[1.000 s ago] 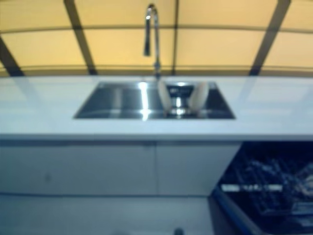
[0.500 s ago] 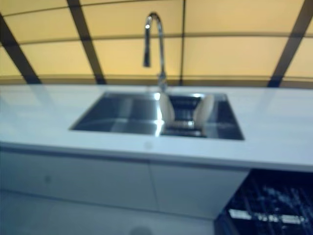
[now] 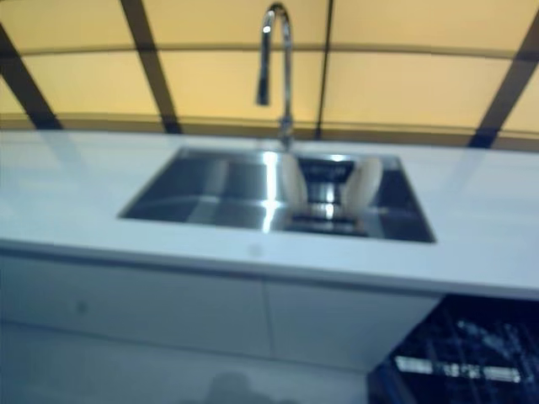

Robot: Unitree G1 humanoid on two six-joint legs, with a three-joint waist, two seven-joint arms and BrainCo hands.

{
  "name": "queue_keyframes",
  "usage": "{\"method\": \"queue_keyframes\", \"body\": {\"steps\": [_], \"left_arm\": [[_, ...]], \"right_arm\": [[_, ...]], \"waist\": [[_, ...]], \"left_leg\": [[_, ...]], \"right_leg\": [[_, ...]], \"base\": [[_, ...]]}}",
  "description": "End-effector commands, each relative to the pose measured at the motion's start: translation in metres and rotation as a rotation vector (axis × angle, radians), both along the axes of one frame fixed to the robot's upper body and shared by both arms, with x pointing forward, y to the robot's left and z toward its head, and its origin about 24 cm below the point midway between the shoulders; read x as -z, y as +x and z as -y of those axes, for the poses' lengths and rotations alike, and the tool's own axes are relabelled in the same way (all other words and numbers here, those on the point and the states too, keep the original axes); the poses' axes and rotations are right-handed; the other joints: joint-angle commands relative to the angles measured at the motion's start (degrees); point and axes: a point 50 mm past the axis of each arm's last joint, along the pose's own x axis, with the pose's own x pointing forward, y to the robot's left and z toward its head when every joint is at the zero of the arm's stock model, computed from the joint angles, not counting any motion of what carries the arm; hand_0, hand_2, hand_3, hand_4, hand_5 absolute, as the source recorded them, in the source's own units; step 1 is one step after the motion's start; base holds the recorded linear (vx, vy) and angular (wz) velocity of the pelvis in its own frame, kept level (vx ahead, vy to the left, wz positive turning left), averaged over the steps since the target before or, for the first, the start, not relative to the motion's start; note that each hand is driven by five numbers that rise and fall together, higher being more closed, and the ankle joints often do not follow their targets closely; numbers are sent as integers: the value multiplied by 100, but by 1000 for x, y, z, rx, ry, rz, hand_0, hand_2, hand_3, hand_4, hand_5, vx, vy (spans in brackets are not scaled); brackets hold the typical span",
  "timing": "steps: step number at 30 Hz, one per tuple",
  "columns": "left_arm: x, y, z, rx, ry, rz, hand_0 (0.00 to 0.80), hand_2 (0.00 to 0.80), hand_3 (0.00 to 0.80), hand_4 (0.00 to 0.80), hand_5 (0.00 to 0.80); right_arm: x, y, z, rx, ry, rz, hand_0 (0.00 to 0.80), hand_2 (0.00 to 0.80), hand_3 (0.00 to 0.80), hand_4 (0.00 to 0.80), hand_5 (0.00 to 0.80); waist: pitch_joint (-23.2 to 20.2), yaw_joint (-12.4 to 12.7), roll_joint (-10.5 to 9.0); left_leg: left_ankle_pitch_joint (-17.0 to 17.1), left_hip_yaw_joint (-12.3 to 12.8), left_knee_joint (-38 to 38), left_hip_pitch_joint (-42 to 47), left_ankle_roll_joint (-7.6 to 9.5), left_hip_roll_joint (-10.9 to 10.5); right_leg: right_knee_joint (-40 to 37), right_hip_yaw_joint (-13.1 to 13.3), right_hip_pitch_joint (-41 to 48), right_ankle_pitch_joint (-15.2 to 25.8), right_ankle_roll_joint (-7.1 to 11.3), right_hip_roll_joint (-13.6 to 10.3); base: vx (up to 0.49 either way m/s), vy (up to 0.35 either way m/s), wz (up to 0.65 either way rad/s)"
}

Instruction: Take plates into dishwasher

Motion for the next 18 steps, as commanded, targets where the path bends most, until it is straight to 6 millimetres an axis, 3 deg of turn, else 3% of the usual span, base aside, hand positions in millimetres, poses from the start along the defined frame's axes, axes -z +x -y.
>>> {"method": "queue_keyframes", "body": {"steps": [1,2,3,4,5,6,7,10,18], "left_arm": [[-4,15,-7,-34,22,30,0,0,0,0,0],[-4,21,-2,-52,13,55,0,0,0,0,0],[-4,23,0,-53,8,58,0,0,0,0,0],[-4,23,1,-58,7,59,0,0,0,0,0],[-4,23,0,-59,7,59,0,0,0,0,0],[-4,22,0,-54,5,55,0,0,0,0,0],[-5,23,-2,-31,6,43,0,0,0,0,0],[-6,22,-8,-25,22,31,0,0,0,0,0],[-11,13,-29,-26,84,-1,0,0,0,0,0]], "right_arm": [[-7,31,-3,-105,6,62,0,0,0,0,0],[-13,42,2,-117,-8,101,0,0,0,0,0],[-15,45,5,-104,-12,107,0,0,0,0,0],[-16,45,8,-90,-10,106,0,0,0,0,0],[-16,45,9,-88,-10,106,0,0,0,0,0],[-17,45,11,-83,-8,111,0,0,0,0,0],[-18,46,13,-75,-18,108,0,0,0,0,0],[-14,38,10,-38,28,86,0,0,0,0,0],[-12,36,-4,-116,95,103,0,0,0,0,0]], "waist": [[-63,-20,-188],[130,52,-291],[226,81,-299],[316,101,-312],[320,96,-316],[358,90,-311],[364,113,-273],[189,46,-161],[-126,80,-233]], "left_leg": [[-271,177,1510,-492,567,-368],[358,46,3395,-1671,472,-247],[397,-7,3591,-1987,446,-272],[391,69,2632,-1918,376,-361],[396,95,2485,-1896,375,-368],[368,205,1858,-1795,379,-369],[273,37,1533,-1627,491,-502],[482,-69,542,-1063,537,-495],[502,-60,-30,-869,585,-469]], "right_leg": [[860,225,-68,-755,386,-310],[826,282,120,-798,125,-188],[853,273,197,-850,48,-146],[847,241,308,-862,120,-189],[849,236,311,-860,133,-200],[867,227,337,-856,202,-233],[851,176,308,-856,280,-320],[812,177,240,-770,439,-348],[406,121,251,-591,602,-342]], "base": [[5,-190,15],[-65,-133,18],[-74,-81,20],[-15,39,1],[14,97,-7],[80,160,-4],[139,201,1],[168,140,-17],[75,-30,-1]]}}
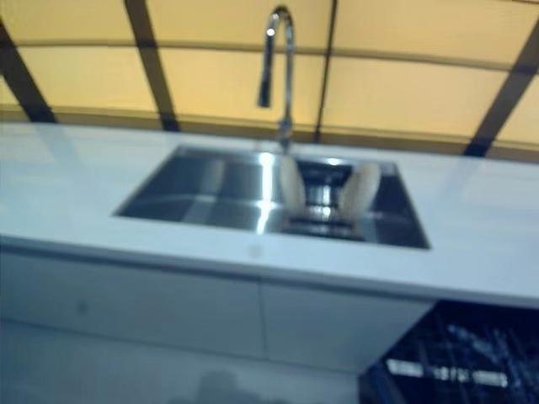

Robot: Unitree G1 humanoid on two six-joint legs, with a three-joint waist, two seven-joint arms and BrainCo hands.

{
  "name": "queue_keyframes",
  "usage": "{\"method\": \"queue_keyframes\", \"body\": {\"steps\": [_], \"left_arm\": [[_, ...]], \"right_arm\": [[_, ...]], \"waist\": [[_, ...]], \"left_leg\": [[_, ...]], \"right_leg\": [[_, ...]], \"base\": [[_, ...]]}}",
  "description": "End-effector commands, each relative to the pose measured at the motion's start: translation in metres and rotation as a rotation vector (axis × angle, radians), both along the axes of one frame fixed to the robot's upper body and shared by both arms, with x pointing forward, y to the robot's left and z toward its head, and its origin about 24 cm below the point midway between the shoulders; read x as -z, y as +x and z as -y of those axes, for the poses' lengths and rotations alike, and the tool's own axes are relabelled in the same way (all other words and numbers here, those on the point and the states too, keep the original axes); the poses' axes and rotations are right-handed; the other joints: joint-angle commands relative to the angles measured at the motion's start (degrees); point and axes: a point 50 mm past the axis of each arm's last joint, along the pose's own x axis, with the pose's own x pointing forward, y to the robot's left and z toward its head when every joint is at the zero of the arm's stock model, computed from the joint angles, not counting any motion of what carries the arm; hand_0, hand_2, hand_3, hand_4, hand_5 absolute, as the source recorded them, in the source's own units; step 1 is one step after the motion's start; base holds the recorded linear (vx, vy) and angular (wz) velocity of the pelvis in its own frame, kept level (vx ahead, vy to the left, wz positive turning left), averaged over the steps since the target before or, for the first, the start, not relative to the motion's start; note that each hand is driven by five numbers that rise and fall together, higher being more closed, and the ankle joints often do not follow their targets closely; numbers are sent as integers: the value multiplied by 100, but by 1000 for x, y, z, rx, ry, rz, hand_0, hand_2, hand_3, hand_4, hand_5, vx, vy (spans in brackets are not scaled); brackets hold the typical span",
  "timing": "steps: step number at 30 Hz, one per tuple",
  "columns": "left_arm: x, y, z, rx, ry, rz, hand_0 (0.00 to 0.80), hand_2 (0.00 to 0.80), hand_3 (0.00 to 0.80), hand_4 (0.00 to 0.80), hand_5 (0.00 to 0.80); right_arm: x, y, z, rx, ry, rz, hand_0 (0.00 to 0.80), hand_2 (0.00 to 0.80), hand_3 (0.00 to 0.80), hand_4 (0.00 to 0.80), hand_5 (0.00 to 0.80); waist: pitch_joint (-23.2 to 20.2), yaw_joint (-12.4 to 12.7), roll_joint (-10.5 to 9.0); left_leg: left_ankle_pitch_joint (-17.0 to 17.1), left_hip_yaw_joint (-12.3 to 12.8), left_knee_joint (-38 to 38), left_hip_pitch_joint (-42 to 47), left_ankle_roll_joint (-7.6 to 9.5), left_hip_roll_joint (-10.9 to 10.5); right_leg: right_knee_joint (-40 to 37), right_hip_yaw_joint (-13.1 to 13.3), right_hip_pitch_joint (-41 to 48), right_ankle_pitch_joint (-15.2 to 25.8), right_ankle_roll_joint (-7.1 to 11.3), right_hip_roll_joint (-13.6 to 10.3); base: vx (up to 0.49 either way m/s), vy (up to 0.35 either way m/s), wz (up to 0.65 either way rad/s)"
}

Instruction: Take plates into dishwasher

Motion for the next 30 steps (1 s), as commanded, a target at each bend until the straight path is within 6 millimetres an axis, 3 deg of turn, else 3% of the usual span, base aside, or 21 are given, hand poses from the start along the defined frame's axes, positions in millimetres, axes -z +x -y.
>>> {"method": "queue_keyframes", "body": {"steps": [1,6,10,12,13,17,18,24,30], "left_arm": [[-5,8,-11,44,43,-8,0,0,0,0,0],[-5,2,-13,33,32,-18,0,0,0,0,0],[-5,-11,-19,9,41,-32,0,0,0,0,0],[-5,-15,-23,2,44,-37,0,0,0,0,0],[-6,-19,-27,-11,46,-37,0,0,0,0,0],[-8,-26,-33,-29,53,-41,0,0,0,0,0],[-8,-30,-35,-34,56,-43,0,0,0,0,0],[-5,-45,-32,-32,53,-59,0,0,0,0,0],[-2,-54,-27,-18,48,-86,0,0,0,0,0]], "right_arm": [[-11,36,-1,-74,39,108,0,0,0,0,0],[-32,64,3,-151,148,164,0,0,0,0,0],[-82,101,16,-257,243,310,0,0,0,0,0],[-99,106,17,-303,310,356,0,0,0,0,0],[-120,111,17,-379,402,407,0,0,0,0,0],[-166,123,14,-466,606,535,0,0,0,0,0],[-189,131,11,-491,705,613,0,0,0,0,0],[-250,154,-6,-465,1069,878,0,0,0,0,0],[-285,172,-7,-318,1230,1125,0,0,0,0,0]], "waist": [[-74,-51,145],[-113,-53,44],[-148,-190,-55],[-160,-251,-80],[-172,-313,-102],[-193,-400,-137],[-205,-419,-144],[-296,-398,-133],[-414,-364,-74]], "left_leg": [[-105,-40,-489,342,96,29],[-124,101,-489,381,77,92],[-163,259,-489,385,79,151],[-171,300,-489,376,72,163],[-178,349,-489,367,59,178],[-203,435,-489,369,44,194],[-223,488,-489,373,40,205],[-294,561,-489,419,16,222],[-340,547,-489,447,-1,220]], "right_leg": [[68,172,165,-233,458,-39],[-45,257,229,-220,431,-11],[-43,357,237,-261,391,36],[-35,381,225,-276,381,49],[-14,397,202,-292,378,59],[49,436,152,-334,385,77],[72,461,135,-356,394,87],[34,495,183,-396,425,91],[-46,539,262,-426,436,84]], "base": [[50,-71,5],[62,-58,7],[52,-49,0],[38,-28,-2],[37,-22,-8],[37,-15,-10],[35,-11,-6],[45,-1,-8],[43,8,-3]]}}
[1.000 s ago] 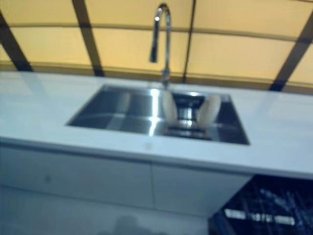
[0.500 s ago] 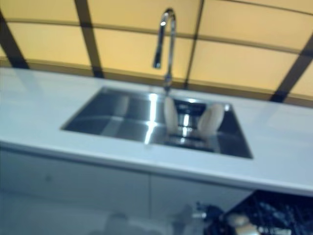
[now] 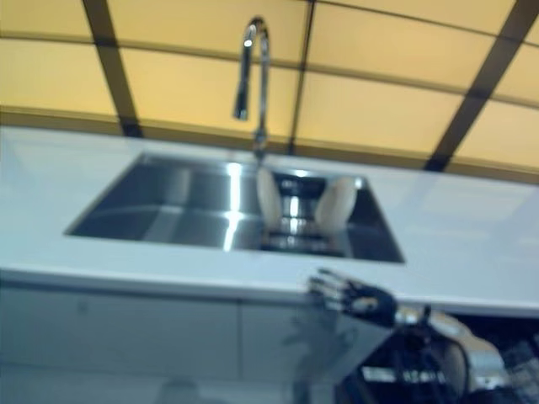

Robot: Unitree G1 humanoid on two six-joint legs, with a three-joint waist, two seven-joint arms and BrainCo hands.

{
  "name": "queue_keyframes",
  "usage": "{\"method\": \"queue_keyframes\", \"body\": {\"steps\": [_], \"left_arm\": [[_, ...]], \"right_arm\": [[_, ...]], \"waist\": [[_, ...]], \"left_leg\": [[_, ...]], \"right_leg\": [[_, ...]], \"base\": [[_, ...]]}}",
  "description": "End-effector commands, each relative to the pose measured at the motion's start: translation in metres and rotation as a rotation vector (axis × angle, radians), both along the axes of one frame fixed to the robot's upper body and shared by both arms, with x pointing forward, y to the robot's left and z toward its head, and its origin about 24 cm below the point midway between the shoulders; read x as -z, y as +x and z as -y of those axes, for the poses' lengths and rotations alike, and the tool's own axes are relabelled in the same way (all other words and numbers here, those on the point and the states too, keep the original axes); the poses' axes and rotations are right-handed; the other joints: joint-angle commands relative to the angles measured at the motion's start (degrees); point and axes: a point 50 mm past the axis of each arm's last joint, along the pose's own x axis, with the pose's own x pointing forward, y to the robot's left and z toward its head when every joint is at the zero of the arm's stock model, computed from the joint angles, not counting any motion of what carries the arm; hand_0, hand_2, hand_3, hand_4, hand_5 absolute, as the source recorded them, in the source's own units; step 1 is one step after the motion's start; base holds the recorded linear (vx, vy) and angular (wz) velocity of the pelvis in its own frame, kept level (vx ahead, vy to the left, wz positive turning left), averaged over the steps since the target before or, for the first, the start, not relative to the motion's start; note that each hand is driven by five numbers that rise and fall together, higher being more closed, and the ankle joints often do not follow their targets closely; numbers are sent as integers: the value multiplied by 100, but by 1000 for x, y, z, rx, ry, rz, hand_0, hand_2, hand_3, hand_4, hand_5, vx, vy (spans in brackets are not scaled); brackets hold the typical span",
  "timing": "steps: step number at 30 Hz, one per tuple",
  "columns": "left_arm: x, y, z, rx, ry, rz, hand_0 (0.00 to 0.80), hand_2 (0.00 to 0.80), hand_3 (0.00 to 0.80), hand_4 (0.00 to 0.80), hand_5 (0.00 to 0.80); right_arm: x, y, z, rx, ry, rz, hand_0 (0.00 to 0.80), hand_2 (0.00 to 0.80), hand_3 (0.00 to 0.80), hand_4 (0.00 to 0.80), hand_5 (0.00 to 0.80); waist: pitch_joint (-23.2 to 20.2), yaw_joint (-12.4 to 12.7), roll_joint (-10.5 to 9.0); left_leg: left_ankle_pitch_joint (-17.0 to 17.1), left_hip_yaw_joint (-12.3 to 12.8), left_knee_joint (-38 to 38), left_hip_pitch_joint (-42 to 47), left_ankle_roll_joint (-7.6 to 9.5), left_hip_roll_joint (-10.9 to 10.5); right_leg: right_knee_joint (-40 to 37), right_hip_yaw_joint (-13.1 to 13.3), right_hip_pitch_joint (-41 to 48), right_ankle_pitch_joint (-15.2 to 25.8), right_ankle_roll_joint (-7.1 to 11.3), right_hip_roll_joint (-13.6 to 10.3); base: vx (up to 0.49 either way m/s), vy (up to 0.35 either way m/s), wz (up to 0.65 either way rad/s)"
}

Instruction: Take plates into dishwasher

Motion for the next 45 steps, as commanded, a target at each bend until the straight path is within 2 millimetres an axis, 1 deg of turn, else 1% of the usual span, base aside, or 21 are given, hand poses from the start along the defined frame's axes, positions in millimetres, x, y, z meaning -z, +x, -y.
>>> {"method": "queue_keyframes", "body": {"steps": [1,4,5,7,9,10,11,12,13,15,17,19,22,25,28,31,33,36,39,45], "left_arm": [[2,-6,2,34,7,-39,0,0,0,0,0],[2,-4,4,40,1,-40,0,0,0,0,0],[3,-3,5,41,0,-40,0,0,0,0,0],[3,1,6,45,-4,-37,0,0,0,0,0],[3,4,8,43,-9,-31,0,0,0,0,0],[4,4,9,42,-10,-30,0,0,0,0,0],[4,4,10,39,-13,-28,0,0,0,0,0],[4,4,11,37,-14,-27,0,0,0,0,0],[5,4,13,34,-17,-27,0,0,0,0,0],[6,3,15,32,-18,-33,0,0,0,0,0],[6,2,15,31,-18,-41,0,0,0,0,0],[6,1,15,32,-17,-48,0,0,0,0,0],[6,-3,15,36,-19,-64,0,0,0,0,0],[7,-6,17,47,-24,-74,0,0,0,0,0],[8,-8,19,62,-28,-88,0,0,0,0,0],[8,-9,19,82,-29,-96,0,0,0,0,0],[8,-9,19,94,-29,-103,0,0,0,0,0],[7,-9,19,102,-32,-108,0,0,0,0,0],[7,-1,19,118,-30,-88,0,0,0,0,0],[4,27,19,133,-34,-9,0,0,0,0,0]], "right_arm": [[-53,25,5,107,178,211,0,0,0,0,0],[-70,32,7,181,242,264,0,0,0,0,0],[-73,34,7,188,248,269,0,0,0,0,0],[-84,42,10,271,245,291,0,0,0,0,0],[-94,54,21,423,198,289,0,0,0,0,0],[-96,55,23,443,196,288,0,0,0,0,0],[-99,60,33,533,171,281,0,0,0,0,0],[-102,61,38,573,160,286,0,0,0,0,0],[-109,66,50,707,112,283,0,0,0,0,0],[-117,69,66,827,44,286,0,0,0,0,0],[-126,70,77,931,-23,306,0,0,0,0,0],[-132,72,80,977,-64,321,0,0,0,0,0],[-146,74,90,1085,-166,343,0,0,0,0,0],[-157,77,95,1157,-235,361,0,0,0,0,0],[-165,79,101,1208,-267,362,0,0,0,0,0],[-167,81,104,1213,-313,340,0,0,0,0,0],[-168,84,103,1218,-379,334,0,0,0,0,0],[-169,87,103,1203,-426,325,0,0,0,0,0],[-177,91,104,1201,-474,336,0,0,0,0,0],[-199,101,92,1198,-484,392,0,0,0,0,0]], "waist": [[-135,154,277],[-141,150,295],[-143,151,297],[-145,155,304],[-143,155,312],[-141,155,313],[-144,159,316],[-143,163,316],[-137,180,319],[-123,197,316],[-96,219,315],[-75,237,312],[-32,289,293],[3,345,275],[20,412,252],[63,470,249],[114,506,256],[165,523,273],[317,557,308],[817,572,422]], "left_leg": [[-371,353,30,38,99,160],[-378,336,30,52,94,150],[-380,334,30,55,93,149],[-389,323,30,69,89,139],[-405,308,30,89,92,129],[-406,310,30,91,91,130],[-416,307,30,103,89,130],[-419,305,30,109,88,130],[-430,311,30,124,74,134],[-429,296,30,137,69,137],[-413,272,30,141,67,135],[-404,256,30,140,65,130],[-386,215,30,129,47,119],[-361,168,30,104,18,113],[-337,115,30,69,-23,113],[-305,74,30,9,-44,107],[-279,42,30,-44,-53,101],[-264,26,30,-97,-49,98],[-204,-25,30,-264,-51,92],[-70,-127,30,-674,-69,83]], "right_leg": [[248,199,17,-389,433,-26],[240,213,33,-397,428,-27],[237,214,37,-399,426,-27],[233,210,52,-407,420,-27],[225,222,70,-415,405,-26],[225,220,72,-416,404,-27],[220,220,84,-421,400,-28],[215,217,91,-422,398,-29],[200,185,115,-428,394,-35],[202,188,133,-437,377,-30],[194,174,146,-433,362,-33],[184,169,150,-430,355,-34],[134,123,176,-416,337,-38],[45,60,215,-383,327,-43],[-15,-10,231,-362,329,-46],[-15,-70,188,-351,337,-54],[-15,-91,146,-340,335,-62],[-15,-106,90,-327,333,-67],[-15,-111,-70,-282,317,-72],[17,-99,-472,-195,281,-62]], "base": [[0,0,0],[0,0,0],[0,0,0],[17,1,0],[37,5,-1],[46,6,-1],[45,5,-1],[83,5,-1],[89,0,-1],[91,-5,0],[86,-9,0],[72,-8,0],[93,-14,-1],[111,-18,0],[111,-24,1],[102,-34,2],[73,-24,5],[48,-20,2],[14,-35,3],[-96,-18,10]]}}
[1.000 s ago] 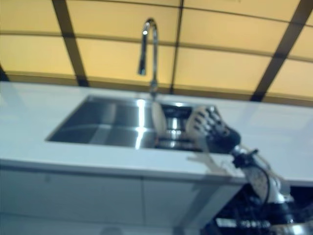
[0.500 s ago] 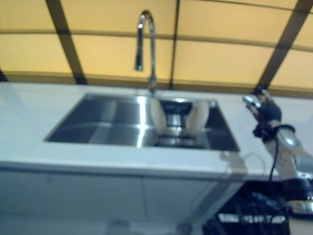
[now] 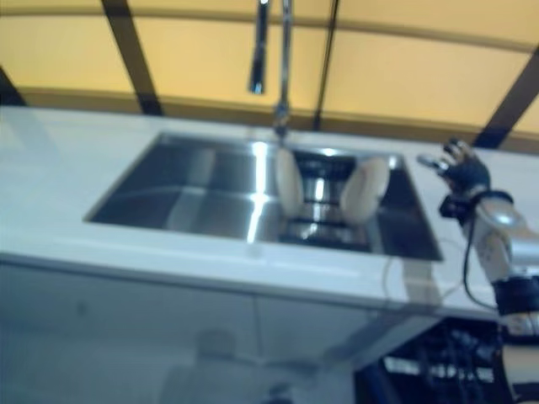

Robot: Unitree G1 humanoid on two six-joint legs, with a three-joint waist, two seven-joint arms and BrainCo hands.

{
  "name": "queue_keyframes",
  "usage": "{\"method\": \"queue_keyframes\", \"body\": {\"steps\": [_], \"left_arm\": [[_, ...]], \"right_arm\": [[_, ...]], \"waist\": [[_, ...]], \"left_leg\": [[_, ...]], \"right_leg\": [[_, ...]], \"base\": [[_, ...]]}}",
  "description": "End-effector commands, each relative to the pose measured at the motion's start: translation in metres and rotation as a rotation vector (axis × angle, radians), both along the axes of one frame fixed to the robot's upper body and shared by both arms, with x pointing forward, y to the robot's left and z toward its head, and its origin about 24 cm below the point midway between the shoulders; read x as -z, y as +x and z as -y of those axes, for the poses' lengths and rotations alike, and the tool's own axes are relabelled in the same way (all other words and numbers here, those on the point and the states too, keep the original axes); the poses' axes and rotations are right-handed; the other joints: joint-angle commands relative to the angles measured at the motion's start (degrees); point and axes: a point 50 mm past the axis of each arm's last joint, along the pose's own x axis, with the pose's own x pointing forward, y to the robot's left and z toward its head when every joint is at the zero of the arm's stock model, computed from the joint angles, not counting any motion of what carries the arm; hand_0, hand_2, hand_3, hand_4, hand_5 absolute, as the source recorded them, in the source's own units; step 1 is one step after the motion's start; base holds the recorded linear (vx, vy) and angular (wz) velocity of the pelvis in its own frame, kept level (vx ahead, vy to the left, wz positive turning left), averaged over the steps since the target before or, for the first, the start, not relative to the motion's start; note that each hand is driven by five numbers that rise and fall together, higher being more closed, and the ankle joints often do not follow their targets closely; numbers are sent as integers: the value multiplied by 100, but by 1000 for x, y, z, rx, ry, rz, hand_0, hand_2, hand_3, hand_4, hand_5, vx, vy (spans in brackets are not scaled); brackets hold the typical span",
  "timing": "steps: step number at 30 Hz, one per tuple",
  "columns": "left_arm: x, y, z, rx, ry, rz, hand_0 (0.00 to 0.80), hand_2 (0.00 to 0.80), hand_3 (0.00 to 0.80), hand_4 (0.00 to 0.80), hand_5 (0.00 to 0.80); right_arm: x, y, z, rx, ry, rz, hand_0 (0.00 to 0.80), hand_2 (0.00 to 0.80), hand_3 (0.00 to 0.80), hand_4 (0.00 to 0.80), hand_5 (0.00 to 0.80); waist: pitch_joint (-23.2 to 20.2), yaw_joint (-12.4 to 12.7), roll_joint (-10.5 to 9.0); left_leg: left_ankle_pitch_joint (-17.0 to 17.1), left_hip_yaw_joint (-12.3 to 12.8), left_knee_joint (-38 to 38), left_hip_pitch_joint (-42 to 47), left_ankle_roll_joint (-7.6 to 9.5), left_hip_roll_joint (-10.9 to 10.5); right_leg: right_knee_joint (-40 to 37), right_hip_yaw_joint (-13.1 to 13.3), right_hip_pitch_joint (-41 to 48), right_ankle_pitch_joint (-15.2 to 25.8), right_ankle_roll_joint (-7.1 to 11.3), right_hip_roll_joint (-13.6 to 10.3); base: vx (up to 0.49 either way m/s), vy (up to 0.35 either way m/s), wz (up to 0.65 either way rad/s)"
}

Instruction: Take plates into dishwasher

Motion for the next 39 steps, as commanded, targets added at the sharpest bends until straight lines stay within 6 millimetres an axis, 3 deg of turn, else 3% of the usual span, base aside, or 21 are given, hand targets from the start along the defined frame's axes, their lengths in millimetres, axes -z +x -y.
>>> {"method": "queue_keyframes", "body": {"steps": [1,17,31,32,33,35,39], "left_arm": [[-5,14,-12,23,35,10,0,0,0,0,0],[-8,39,-9,11,24,73,0,0,0,0,0],[-9,40,-9,17,27,85,0,0,0,0,0],[-8,40,-8,16,26,85,0,0,0,0,0],[-8,40,-9,15,26,84,0,0,0,0,0],[-8,39,-9,13,27,81,0,0,0,0,0],[-8,37,-9,17,30,72,0,0,0,0,0]], "right_arm": [[-48,5,-6,-1,-56,134,0,0,0,0,0],[-67,10,-18,-16,-86,157,0,0,0,0,0],[-56,14,-21,-66,-51,106,0,0,0,0,0],[-56,15,-22,-60,-60,107,326,326,326,326,326],[-56,15,-22,-54,-71,111,546,546,546,546,546],[-60,15,-21,-36,-98,125,800,800,800,800,800],[-62,14,-19,-9,-121,135,800,800,800,800,800]], "waist": [[231,174,-11],[729,132,165],[731,130,161],[732,132,163],[732,138,163],[725,147,162],[696,178,143]], "left_leg": [[-196,11,-27,-150,-73,126],[-63,-92,-27,-508,-129,97],[-81,-55,-27,-416,-134,107],[-82,-55,-27,-412,-134,105],[-84,-61,-27,-407,-134,103],[-92,-68,-27,-386,-136,101],[-92,-79,-27,-376,-135,104]], "right_leg": [[32,46,14,-249,270,-35],[156,-37,-381,-241,227,-66],[144,-51,-297,-249,217,-69],[136,-52,-285,-249,216,-70],[131,-54,-275,-250,214,-69],[128,-64,-251,-255,220,-72],[118,-91,-228,-257,231,-82]], "base": [[-61,-8,6],[-16,0,4],[0,0,0],[0,0,0],[0,0,0],[0,0,0],[0,2,1]]}}
